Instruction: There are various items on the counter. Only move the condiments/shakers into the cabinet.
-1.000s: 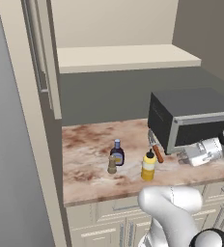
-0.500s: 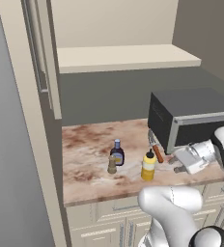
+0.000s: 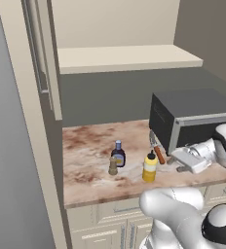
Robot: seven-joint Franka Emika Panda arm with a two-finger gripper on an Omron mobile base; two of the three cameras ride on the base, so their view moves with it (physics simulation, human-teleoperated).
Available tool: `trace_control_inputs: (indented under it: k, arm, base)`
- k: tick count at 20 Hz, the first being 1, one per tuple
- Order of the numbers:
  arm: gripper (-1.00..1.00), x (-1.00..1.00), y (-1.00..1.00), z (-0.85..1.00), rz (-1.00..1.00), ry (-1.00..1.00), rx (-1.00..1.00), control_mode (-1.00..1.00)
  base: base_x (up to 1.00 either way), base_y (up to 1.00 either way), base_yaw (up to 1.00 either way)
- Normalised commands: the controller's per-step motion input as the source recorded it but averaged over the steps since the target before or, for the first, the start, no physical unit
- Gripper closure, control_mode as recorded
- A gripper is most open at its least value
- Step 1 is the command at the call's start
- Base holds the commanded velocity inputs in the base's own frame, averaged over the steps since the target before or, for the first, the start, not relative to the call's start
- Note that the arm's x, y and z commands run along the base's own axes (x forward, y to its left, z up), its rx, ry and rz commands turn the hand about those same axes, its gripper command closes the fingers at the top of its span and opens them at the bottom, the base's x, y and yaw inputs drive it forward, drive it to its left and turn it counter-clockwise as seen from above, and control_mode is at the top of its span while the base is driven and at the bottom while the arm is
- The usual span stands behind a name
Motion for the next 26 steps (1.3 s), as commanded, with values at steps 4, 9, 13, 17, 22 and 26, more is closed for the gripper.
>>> trace_control_inputs:
  k: [4, 9, 13, 17, 22, 26]
  arm:
    - [-1.00, 0.05, 0.00, 0.00, 0.00, 0.00, 0.00, -1.00]
    - [-1.00, 0.15, 0.02, 0.00, 0.00, 0.00, 0.00, -1.00]
    - [-1.00, 0.20, 0.10, 0.00, 0.00, 0.00, 0.00, -1.00]
    - [-1.00, 0.21, 0.08, 0.00, 0.00, 0.00, 0.00, -1.00]
    - [-1.00, 0.06, 0.02, 0.00, 0.00, 0.00, 0.00, -1.00]
    - [-1.00, 0.01, 0.06, -0.02, 0.00, 0.00, 0.00, -1.00]
  base:
    - [0.00, 0.00, 0.00]
    - [0.00, 0.00, 0.00]
    - [0.00, 0.00, 0.00]
    - [0.00, 0.00, 0.00]
    - [0.00, 0.00, 0.00]
    - [0.00, 0.00, 0.00]
